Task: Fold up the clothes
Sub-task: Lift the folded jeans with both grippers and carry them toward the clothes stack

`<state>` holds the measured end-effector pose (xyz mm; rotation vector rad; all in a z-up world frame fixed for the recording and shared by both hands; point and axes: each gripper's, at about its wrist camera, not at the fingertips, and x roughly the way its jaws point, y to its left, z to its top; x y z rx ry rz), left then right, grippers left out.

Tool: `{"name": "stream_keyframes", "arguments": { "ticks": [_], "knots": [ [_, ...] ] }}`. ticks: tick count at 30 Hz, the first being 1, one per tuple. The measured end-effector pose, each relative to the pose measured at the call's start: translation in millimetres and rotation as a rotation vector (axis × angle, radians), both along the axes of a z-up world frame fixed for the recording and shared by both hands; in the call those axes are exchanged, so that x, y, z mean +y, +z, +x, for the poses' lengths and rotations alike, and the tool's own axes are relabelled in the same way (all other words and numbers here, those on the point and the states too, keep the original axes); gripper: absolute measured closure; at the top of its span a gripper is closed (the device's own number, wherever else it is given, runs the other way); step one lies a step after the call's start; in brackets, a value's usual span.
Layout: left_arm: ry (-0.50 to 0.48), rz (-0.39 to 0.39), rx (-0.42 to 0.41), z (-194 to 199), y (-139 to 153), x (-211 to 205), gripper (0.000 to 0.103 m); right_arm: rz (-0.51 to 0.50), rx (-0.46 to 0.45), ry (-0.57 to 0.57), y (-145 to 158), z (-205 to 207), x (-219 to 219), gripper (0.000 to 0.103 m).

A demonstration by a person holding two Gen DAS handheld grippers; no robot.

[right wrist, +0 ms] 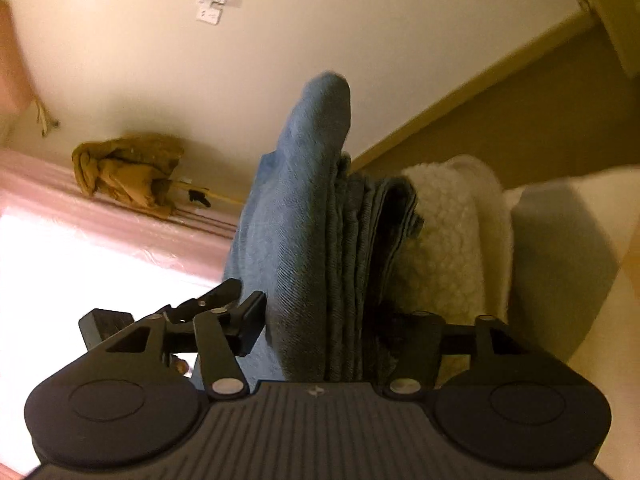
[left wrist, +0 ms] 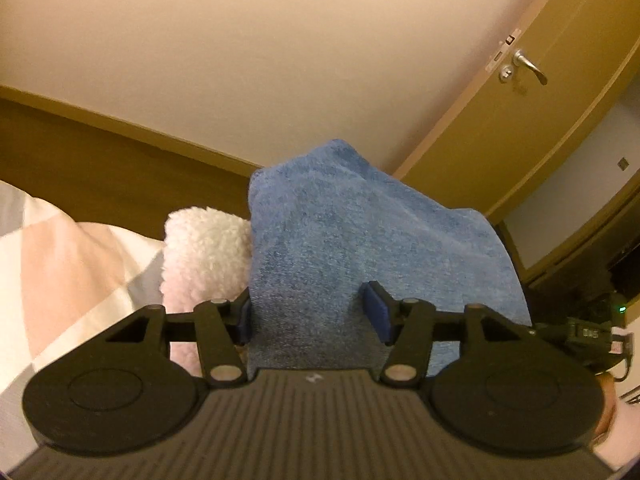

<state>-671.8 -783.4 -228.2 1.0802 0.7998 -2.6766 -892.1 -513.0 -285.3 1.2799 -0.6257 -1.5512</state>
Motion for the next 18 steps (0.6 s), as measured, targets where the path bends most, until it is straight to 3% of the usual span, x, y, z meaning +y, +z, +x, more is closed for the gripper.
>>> {"name": "stream_keyframes", "arguments": {
  "ticks": [2,3,4,8,11,15,18],
  "knots": [
    [0.016,-0.046,-0.006,7.3,14.3,3.7,0.052,0.027,0.11,-0.003,16.1,0.3,13.0,0.033],
    [0.047,-0.073,0.004,13.9,22.8,4.4,0.061,0.043,0.173,-0.005,25.1,-0.1,17.9,0.033],
    [0.077,-0.1,0.016,20.8,31.6,5.9,0.062,0.058,0.247,-0.006,35.2,3.0,21.9,0.033],
    [0.156,-0.197,0.101,55.9,70.7,34.3,0.066,0.045,0.656,0.06,77.2,44.5,37.3,0.033],
    [0.136,-0.324,0.121,76.9,78.5,86.9,0.067,-0.025,0.951,0.194,95.8,84.8,43.7,0.033],
    [0.113,-0.417,0.055,85.2,37.4,140.1,0.067,-0.03,1.106,0.408,62.2,126.6,38.3,0.037],
    [0.144,-0.497,0.017,82.1,0.9,156.1,0.067,-0.004,1.121,0.447,37.0,134.7,38.2,0.039]
  ]
}}
